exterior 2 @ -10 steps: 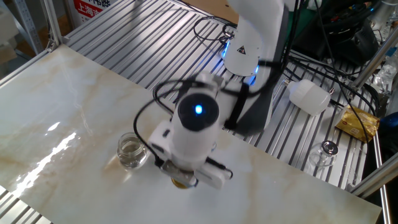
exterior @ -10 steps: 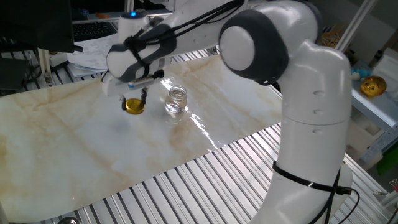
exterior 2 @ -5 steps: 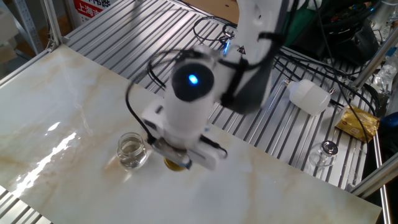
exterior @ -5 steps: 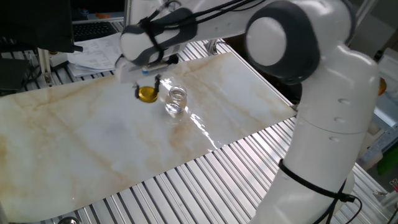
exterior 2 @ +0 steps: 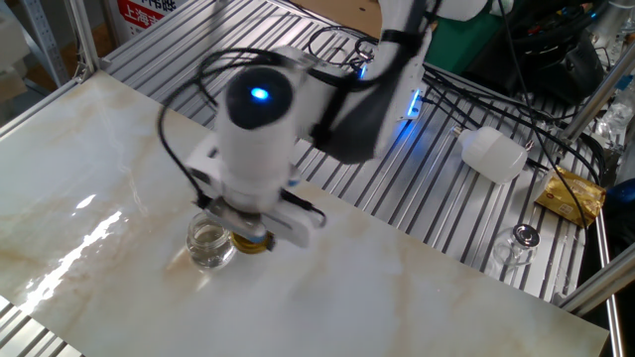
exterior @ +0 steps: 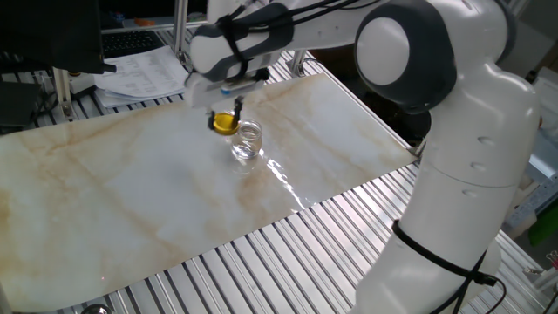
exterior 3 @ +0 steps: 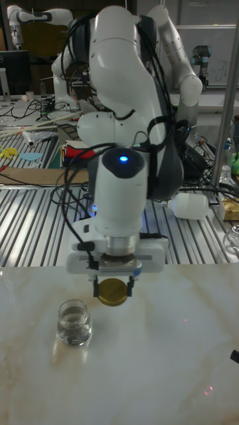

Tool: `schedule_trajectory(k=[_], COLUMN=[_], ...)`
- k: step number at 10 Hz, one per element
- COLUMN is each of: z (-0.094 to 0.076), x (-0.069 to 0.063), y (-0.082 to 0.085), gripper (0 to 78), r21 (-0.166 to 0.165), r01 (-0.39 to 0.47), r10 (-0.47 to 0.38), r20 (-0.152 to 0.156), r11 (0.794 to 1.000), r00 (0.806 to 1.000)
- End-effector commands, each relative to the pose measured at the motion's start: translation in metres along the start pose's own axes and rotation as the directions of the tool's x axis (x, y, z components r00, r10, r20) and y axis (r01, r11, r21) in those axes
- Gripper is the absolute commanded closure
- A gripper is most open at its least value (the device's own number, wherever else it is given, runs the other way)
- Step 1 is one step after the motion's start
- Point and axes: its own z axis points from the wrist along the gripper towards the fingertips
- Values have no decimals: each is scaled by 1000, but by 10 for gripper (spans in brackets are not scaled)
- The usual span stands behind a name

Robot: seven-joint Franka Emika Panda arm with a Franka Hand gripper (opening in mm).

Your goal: Screw the lid onto the jar

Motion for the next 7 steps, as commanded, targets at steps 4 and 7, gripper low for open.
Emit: schedule_trajectory(k=[4,7], z=[12,13], x=[-11,-11], y=[-64,-68], gripper=[765,765], r21=[-13,-12], r01=[90,100], r10=[-89,-100], r20=[21,28], r11=[996,995], r00=[996,995])
